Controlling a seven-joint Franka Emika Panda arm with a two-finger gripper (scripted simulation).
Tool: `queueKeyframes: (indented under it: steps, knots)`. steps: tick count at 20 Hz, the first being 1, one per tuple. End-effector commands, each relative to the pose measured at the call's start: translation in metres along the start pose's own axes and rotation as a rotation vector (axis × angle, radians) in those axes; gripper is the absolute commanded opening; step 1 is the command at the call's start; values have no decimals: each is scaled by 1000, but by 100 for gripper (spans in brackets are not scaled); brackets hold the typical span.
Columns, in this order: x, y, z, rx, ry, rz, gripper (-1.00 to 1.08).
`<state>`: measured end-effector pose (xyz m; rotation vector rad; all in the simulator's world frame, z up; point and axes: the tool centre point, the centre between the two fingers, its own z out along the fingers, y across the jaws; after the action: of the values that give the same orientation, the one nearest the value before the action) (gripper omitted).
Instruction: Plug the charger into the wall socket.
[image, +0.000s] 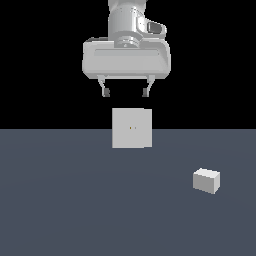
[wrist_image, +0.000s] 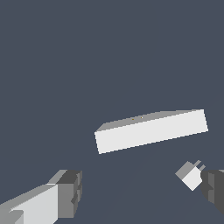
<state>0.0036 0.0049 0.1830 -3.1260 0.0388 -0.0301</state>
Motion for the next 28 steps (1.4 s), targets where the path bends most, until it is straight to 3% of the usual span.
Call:
queueKeyframes:
  steps: [1,13,28]
  knots:
    - [0,0,0,0,0,0,100]
    - [-7,26,18,-17,32,124,100]
    - [-50,106,80,-74,139,548,100]
